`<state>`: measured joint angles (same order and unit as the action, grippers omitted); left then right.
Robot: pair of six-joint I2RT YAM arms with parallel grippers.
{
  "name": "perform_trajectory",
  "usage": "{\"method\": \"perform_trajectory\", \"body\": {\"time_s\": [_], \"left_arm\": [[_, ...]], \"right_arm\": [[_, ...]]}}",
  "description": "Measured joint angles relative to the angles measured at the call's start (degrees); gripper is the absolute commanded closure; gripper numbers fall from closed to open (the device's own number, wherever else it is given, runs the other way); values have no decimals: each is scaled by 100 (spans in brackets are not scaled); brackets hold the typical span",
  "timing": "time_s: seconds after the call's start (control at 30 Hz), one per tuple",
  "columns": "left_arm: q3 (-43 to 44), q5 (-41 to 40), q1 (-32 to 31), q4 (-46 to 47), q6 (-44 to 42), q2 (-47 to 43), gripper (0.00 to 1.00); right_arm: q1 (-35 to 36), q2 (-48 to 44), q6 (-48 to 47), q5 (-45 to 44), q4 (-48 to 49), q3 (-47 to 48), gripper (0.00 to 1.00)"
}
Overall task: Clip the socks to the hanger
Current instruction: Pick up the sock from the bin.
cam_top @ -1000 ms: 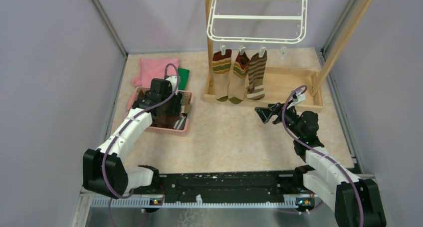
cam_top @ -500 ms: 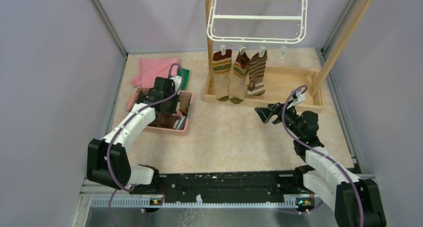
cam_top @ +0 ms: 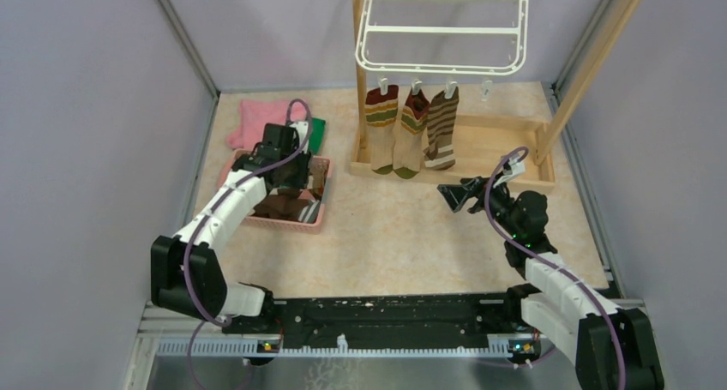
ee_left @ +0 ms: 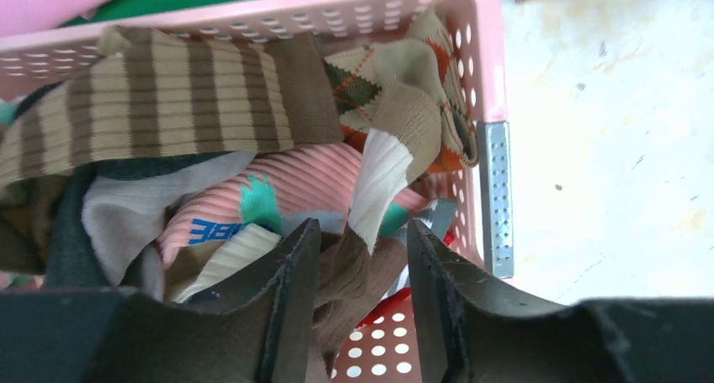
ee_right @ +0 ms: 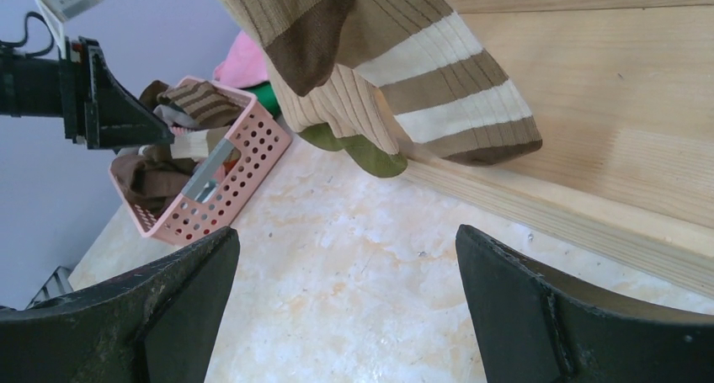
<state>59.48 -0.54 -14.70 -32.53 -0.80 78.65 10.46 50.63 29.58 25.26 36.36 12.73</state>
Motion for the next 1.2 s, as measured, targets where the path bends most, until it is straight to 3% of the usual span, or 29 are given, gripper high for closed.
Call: {"method": "perform_trajectory", "body": {"time_s": [0.13, 0.27, 0.47, 0.67, 0.83, 1.2], "left_arm": [[127, -127, 33, 144, 216, -304, 36], [131, -291, 227, 568, 387, -883, 32], [197, 330, 479, 748, 354, -1027, 34], [212, 1067, 448, -2, 35, -396, 46], [435, 883, 302, -835, -68, -254, 46], [658, -48, -195, -1613, -140, -275, 46]], "right_arm": [[26, 0, -2, 2, -7, 2, 1], [31, -2, -4, 0, -35, 2, 2], [31, -24, -4, 0, -61, 2, 1], [31, -37, -4, 0, -61, 2, 1], [31, -37, -4, 0, -61, 2, 1], [31, -37, -4, 0, -61, 2, 1]]}}
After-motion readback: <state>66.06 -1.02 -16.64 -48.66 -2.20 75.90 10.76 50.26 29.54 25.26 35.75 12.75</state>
